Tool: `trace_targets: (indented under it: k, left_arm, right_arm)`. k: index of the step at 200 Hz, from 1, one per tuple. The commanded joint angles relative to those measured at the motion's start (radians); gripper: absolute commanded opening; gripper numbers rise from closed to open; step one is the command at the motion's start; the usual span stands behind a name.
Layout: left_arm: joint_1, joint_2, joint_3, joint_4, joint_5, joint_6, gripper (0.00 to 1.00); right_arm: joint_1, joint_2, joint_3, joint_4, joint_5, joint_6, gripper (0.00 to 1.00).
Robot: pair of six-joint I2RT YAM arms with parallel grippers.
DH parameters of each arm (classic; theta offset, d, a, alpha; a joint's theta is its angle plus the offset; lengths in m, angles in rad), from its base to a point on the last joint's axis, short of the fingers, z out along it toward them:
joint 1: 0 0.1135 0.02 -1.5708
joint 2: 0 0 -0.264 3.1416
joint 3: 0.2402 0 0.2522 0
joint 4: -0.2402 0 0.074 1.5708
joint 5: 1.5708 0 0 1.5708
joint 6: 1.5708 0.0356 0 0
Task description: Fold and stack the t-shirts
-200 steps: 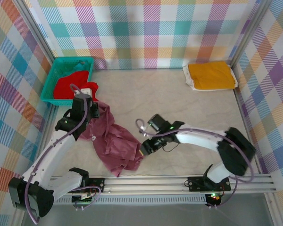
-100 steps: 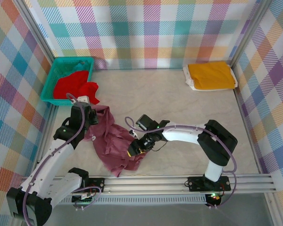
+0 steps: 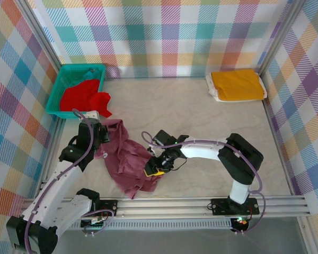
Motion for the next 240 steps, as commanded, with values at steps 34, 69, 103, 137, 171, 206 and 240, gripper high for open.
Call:
trace_targets:
  k: [34, 69, 103, 137, 171, 206, 240]
  left_arm:
    - [0.011, -0.03, -0.027, 0.027, 0.004, -0.021, 0.0]
    - [0.011, -0.03, -0.039, 0.029, 0.013, -0.037, 0.0]
    - [0.011, -0.034, -0.042, 0.032, 0.001, -0.035, 0.0]
    - [0.011, -0.029, -0.04, 0.035, 0.003, -0.035, 0.0]
    - [0.01, -0.032, -0.039, 0.031, -0.011, -0.038, 0.0]
    - [0.011, -0.079, -0.024, 0.007, -0.017, -0.058, 0.0]
    - [0.01, -0.226, -0.007, 0.009, 0.095, -0.036, 0.0]
  right_arm:
    - [0.005, 0.074, 0.063, -0.023, -0.032, -0.012, 0.52]
    - [0.005, 0.081, 0.087, -0.028, -0.026, -0.022, 0.43]
    - [0.004, 0.103, 0.103, -0.033, -0.035, -0.023, 0.47]
    - [0.005, 0.134, 0.121, -0.037, -0.059, -0.03, 0.35]
    - [0.002, 0.098, 0.119, -0.064, -0.03, -0.034, 0.08]
    - [-0.079, -0.08, 0.042, -0.062, -0.024, 0.002, 0.0]
    - [-0.223, -0.379, 0.002, -0.199, 0.002, -0.037, 0.0]
